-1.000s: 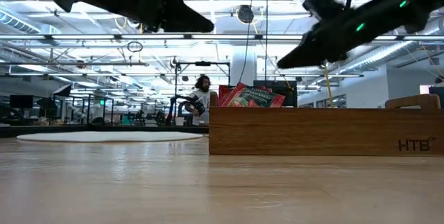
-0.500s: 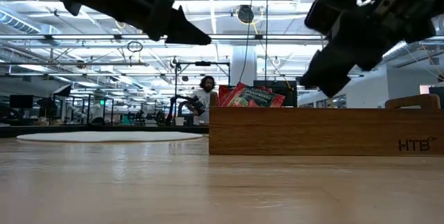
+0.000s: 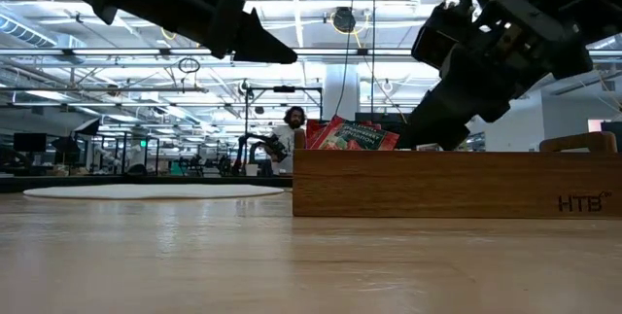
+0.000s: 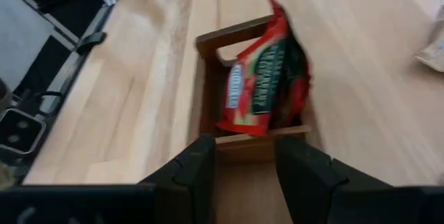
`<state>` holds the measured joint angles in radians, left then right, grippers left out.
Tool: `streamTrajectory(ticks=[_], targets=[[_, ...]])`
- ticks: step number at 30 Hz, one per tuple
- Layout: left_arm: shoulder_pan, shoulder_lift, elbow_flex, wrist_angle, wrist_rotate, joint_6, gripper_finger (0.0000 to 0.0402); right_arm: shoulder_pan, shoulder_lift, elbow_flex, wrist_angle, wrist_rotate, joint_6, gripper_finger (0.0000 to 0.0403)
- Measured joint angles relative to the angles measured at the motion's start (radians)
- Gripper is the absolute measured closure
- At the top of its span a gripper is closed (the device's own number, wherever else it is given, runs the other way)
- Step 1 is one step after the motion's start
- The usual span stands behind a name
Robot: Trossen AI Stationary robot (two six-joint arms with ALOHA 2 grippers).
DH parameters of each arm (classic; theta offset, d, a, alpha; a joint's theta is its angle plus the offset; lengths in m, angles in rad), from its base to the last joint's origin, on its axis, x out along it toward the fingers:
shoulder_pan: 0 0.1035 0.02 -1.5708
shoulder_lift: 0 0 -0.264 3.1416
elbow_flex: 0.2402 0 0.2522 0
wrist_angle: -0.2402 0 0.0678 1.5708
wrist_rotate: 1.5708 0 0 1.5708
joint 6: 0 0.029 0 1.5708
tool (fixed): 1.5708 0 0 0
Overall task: Pick & Place Tea
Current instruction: Put the red tea bag into the left section of the wooden organizer
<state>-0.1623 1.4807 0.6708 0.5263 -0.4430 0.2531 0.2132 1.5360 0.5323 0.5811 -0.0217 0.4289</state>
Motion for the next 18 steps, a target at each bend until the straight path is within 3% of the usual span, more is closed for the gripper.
streamTrajectory(ticks=[18], targets=[[0.0,0.0,0.0,0.002,0.001,0.0,0.0325,-0.017,0.0,0.0,0.029,0.025,-0.025,0.0273]])
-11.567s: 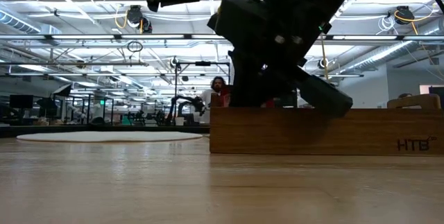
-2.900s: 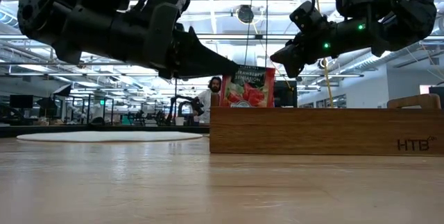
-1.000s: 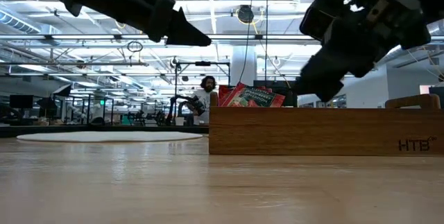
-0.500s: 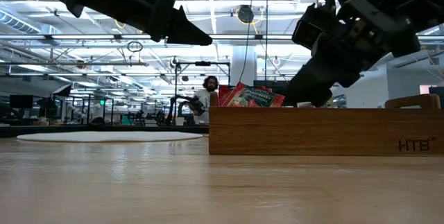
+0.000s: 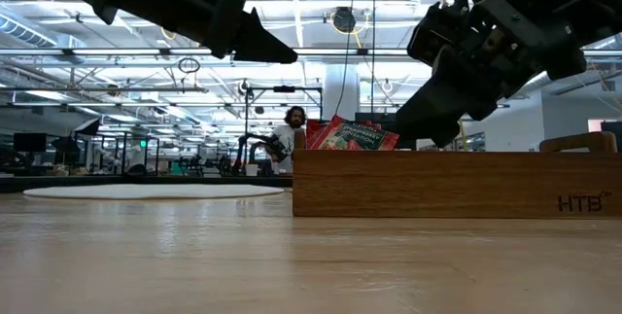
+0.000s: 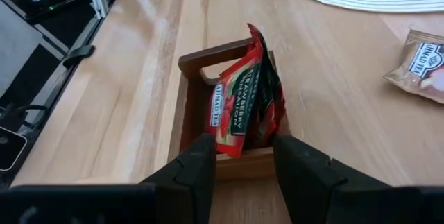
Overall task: Pick & Place Tea
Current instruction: Put the red tea bag into the left section of the wooden organizer
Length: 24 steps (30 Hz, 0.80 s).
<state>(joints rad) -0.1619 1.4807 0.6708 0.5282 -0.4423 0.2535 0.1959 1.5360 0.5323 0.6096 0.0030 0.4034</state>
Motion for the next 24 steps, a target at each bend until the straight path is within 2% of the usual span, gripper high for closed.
streamTrajectory(ticks=[6,13,20,24], targets=[[0.0,0.0,0.0,0.0,0.0,0.0,0.0325,0.0,0.003,0.0,0.004,0.004,0.0,0.0273],[0.0,0.001,0.0,0.005,0.0,0.0,0.0325,0.0,0.091,-0.001,0.096,0.003,-0.001,0.0273],[0.0,0.001,0.0,0.006,0.0,0.0,0.0325,0.0,0.11,-0.001,0.145,-0.005,-0.004,0.0273],[0.0,0.001,0.0,0.006,0.0,-0.001,0.0325,0.0,0.11,0.0,0.142,-0.005,-0.012,0.029]])
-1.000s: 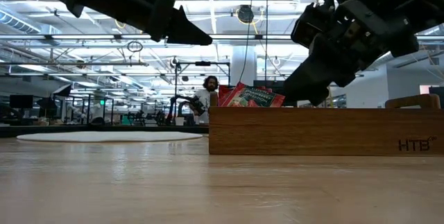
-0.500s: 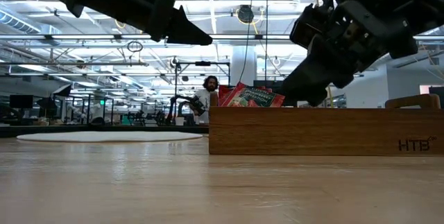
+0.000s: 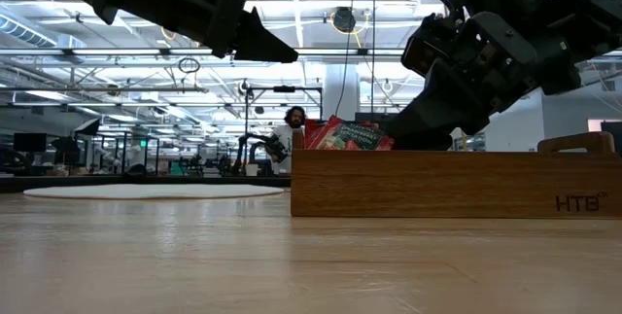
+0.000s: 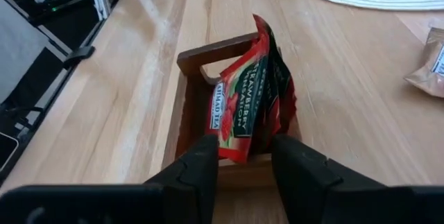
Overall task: Pick & Place Tea
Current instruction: Put the red tea bag into the left section of the wooden organizer
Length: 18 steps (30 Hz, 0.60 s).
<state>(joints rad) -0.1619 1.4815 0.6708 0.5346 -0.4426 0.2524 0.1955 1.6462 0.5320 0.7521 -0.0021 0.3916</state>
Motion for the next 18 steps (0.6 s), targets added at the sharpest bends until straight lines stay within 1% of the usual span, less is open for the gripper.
streamTrajectory(ticks=[2,7,12,18], targets=[[0.0,0.0,0.0,0.0,0.0,0.0,0.0325,0.0,0.0,0.0,0.0,0.0,-0.019,0.0312],[0.0,0.0,0.0,0.0,0.0,-0.001,0.0325,0.0,0.0,0.0,0.0,0.0,-0.075,0.039],[0.0,0.0,0.0,0.0,0.0,-0.001,0.0325,0.0,-0.002,0.0,-0.001,0.015,-0.107,0.0401],[0.0,0.0,0.0,0.0,0.0,-0.002,0.0325,0.002,-0.008,0.01,-0.004,0.027,-0.124,0.0402]])
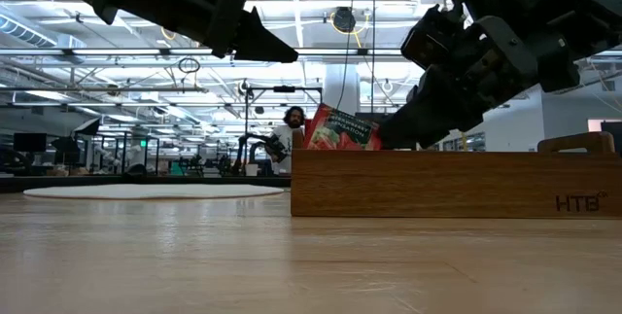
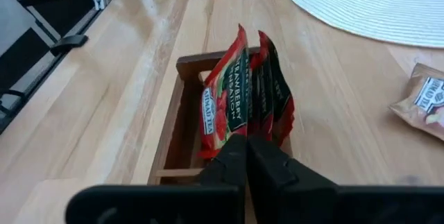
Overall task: Pick & Place Tea
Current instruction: Put the red tea bag into the left section of the wooden organizer
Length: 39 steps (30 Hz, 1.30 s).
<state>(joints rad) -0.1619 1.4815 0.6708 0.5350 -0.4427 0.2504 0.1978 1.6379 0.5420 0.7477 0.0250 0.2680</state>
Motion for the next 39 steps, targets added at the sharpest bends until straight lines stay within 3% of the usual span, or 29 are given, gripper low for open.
streamTrajectory(ticks=[11,18,22,34,39], targets=[[0.0,0.0,0.0,0.0,0.0,-0.002,0.0325,0.014,0.0,0.104,-0.218,0.008,-0.089,0.0403],[0.0,0.0,0.0,0.0,0.0,-0.005,0.0325,0.05,-0.015,0.181,-0.398,0.11,-0.17,0.0403],[0.0,0.0,0.0,0.0,0.0,-0.002,0.0325,0.063,-0.058,0.188,-0.437,0.159,-0.189,0.0403],[0.0,0.0,-0.001,0.016,0.0,-0.002,0.0325,0.073,-0.12,0.19,-0.458,0.158,-0.193,0.0403],[0.0,0.0,0.0,0.017,0.0,-0.001,0.0325,0.1,-0.119,0.251,-0.574,0.192,-0.173,0.0403]])
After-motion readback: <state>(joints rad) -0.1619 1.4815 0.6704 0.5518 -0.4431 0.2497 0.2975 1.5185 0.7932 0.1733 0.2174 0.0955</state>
